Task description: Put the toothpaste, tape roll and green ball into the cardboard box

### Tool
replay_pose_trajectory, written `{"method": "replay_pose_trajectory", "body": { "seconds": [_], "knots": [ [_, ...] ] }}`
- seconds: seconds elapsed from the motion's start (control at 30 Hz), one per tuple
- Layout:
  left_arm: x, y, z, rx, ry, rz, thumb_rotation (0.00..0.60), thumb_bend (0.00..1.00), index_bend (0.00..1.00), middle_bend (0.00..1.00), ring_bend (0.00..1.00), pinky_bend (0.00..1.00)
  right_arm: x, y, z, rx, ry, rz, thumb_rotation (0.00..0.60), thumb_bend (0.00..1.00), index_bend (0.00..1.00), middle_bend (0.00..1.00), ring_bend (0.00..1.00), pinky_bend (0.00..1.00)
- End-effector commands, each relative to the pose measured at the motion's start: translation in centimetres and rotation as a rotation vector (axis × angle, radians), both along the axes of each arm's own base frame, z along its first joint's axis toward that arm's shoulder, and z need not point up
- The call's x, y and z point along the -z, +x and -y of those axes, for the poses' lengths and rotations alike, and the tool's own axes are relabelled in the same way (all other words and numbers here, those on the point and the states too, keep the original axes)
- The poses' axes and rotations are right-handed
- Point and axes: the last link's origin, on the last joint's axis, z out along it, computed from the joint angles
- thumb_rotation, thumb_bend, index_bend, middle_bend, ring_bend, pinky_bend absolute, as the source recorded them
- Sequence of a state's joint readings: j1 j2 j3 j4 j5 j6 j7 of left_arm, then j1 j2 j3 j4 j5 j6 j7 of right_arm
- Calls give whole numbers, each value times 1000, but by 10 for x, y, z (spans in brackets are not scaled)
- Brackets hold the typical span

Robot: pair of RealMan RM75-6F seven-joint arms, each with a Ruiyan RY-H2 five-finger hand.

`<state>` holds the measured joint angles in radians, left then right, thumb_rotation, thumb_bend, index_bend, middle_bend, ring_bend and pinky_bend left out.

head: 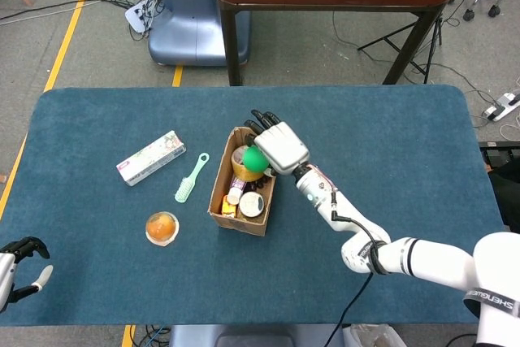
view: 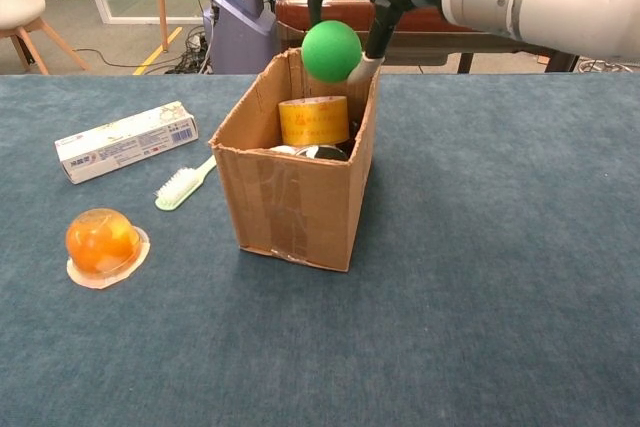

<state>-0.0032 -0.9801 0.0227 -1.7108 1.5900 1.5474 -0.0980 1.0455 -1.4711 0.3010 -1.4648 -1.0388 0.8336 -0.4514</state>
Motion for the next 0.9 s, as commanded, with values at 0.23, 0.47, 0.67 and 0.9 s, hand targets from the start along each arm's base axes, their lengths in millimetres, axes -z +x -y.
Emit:
{"method": "replay_pose_trajectory", "body": {
  "seconds": [0.23, 0.47, 0.67, 0.9],
  "knots": [
    [0, 0, 1, -2, -1, -2, 600, 274, 514, 437, 454, 651, 6, -1, -3, 7, 10, -18, 600, 0, 110, 179, 0, 143],
    [0, 0, 0, -5, 1, -5, 600, 274, 514, 437, 454, 651, -10, -11, -9, -5, -40, -4, 600, 2, 78, 179, 0, 143],
    [1, -1, -1, -11, 1, -11, 600, 274, 514, 437, 454, 651, -47, -33, -21, 9, -118, -13, 600, 26, 191, 180, 0, 143],
    [3, -1, -2, -5, 5, -11, 600, 274, 517, 437, 454, 651, -96, -81, -47, 88, -201, -109, 600, 28, 281, 191, 5, 143]
  ]
}}
